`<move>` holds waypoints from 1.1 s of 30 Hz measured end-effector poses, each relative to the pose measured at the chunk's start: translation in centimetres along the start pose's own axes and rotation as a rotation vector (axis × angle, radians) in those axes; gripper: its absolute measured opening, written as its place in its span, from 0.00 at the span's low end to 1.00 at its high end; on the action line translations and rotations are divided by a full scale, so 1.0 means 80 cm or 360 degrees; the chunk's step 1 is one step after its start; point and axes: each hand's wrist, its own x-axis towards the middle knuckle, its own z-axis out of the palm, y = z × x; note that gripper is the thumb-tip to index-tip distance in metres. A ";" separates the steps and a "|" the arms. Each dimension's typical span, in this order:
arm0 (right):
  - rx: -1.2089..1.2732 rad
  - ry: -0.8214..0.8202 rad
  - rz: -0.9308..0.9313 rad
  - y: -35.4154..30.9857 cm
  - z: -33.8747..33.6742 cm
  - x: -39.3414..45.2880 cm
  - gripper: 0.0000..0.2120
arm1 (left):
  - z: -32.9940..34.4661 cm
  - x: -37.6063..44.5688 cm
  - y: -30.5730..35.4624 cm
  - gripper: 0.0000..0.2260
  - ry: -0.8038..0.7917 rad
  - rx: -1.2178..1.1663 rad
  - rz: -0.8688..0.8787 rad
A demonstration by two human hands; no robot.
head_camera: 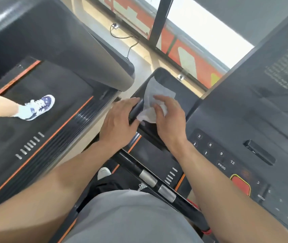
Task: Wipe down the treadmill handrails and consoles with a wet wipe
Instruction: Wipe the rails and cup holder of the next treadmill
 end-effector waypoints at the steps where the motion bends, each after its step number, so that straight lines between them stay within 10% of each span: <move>1: -0.0107 -0.0122 -0.0027 0.006 0.003 0.016 0.16 | 0.000 0.000 0.000 0.28 -0.0007 -0.0012 -0.0039; 5: -0.0865 -0.0654 -0.0222 0.029 0.024 0.057 0.36 | -0.002 0.002 0.003 0.28 -0.0043 -0.0118 -0.0195; 11: -0.1048 -0.0755 -0.0679 0.028 0.032 -0.033 0.34 | -0.006 0.006 0.007 0.20 0.0077 -0.0338 -0.0461; 19: -0.1105 -0.0536 0.0040 0.052 0.006 0.101 0.35 | 0.003 0.009 0.020 0.18 0.0014 0.0141 -0.0328; 27: -0.1111 -0.0637 -0.0571 0.030 0.035 -0.028 0.35 | 0.007 0.009 0.017 0.18 0.0079 0.0042 -0.0388; 33: -0.1050 -0.0524 0.0008 0.052 0.006 0.096 0.35 | 0.007 0.010 0.015 0.16 0.0064 0.0091 -0.0363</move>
